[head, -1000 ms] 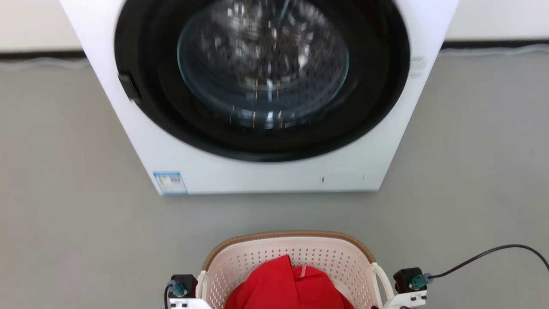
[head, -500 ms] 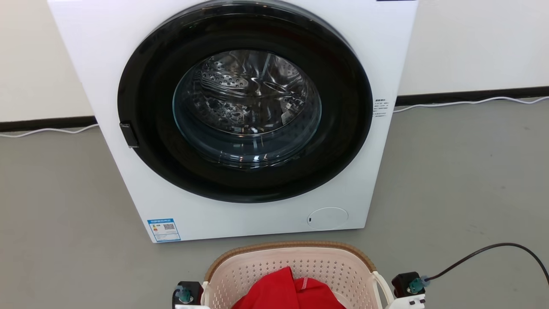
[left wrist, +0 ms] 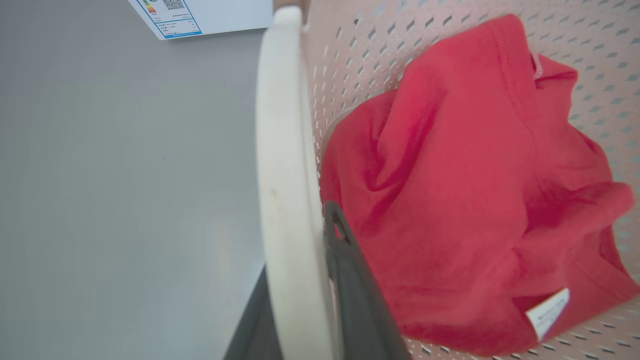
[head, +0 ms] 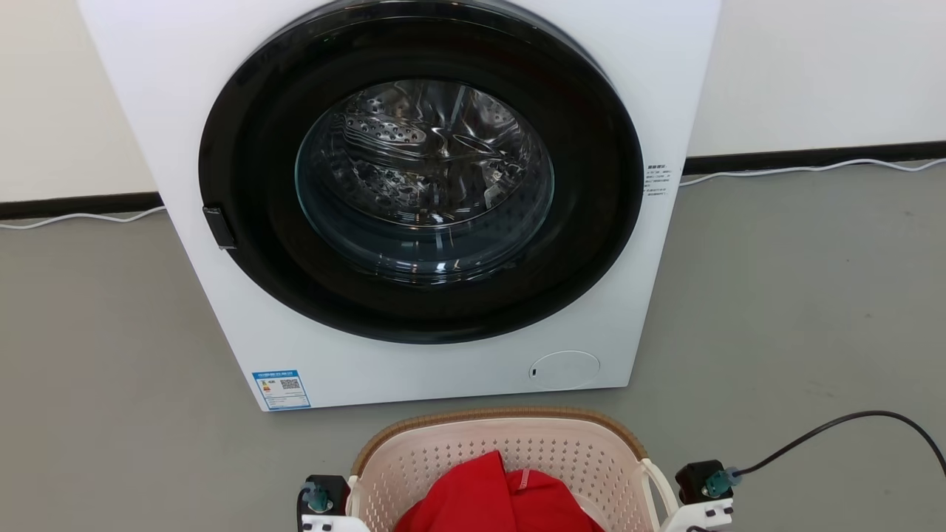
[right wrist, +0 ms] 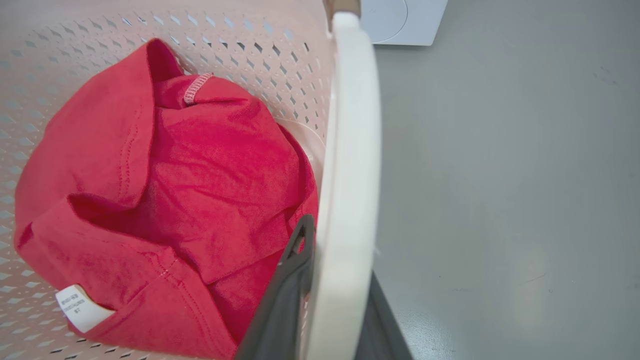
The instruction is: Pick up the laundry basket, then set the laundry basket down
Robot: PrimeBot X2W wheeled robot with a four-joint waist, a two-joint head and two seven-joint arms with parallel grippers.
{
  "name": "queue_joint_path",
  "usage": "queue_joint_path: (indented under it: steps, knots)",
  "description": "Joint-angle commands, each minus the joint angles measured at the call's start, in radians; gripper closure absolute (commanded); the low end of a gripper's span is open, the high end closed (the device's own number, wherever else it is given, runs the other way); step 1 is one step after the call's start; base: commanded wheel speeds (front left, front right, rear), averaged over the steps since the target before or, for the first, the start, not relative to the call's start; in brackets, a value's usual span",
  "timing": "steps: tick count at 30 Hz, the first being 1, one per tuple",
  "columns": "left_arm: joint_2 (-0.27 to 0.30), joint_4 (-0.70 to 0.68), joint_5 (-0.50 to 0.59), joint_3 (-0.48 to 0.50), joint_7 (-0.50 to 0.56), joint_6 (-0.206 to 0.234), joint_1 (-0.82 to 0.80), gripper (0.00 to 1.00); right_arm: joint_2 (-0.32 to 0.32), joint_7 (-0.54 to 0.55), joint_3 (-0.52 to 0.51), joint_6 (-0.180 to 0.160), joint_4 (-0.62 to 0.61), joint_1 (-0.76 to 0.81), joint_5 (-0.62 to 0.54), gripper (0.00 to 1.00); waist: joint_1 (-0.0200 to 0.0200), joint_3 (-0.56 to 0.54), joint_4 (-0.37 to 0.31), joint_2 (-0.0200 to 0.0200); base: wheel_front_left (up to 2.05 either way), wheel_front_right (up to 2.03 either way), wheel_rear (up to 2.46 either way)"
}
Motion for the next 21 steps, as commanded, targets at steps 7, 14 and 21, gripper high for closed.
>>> queue_joint_path:
  steps: [7,14,21]
  knots:
    - [0.02,0.007,-0.012,-0.006,-0.021,0.003,-0.064,1.0,0.0,-0.027,0.026,0.008,-0.006,-0.053,0.006,1.0,0.0,0.01,0.003,-0.0001,0.0,0.0,0.0]
    - [0.02,0.018,-0.025,-0.024,-0.021,0.002,-0.069,1.0,0.0,-0.031,0.031,0.008,0.0,-0.053,0.016,1.0,0.0,0.017,0.006,-0.0001,0.0,0.0,0.0]
    - [0.02,0.027,-0.034,-0.035,-0.02,0.004,-0.079,1.0,0.0,-0.035,0.038,0.008,0.0,-0.052,0.026,1.0,0.0,0.022,0.011,-0.0001,0.0,0.0,0.0]
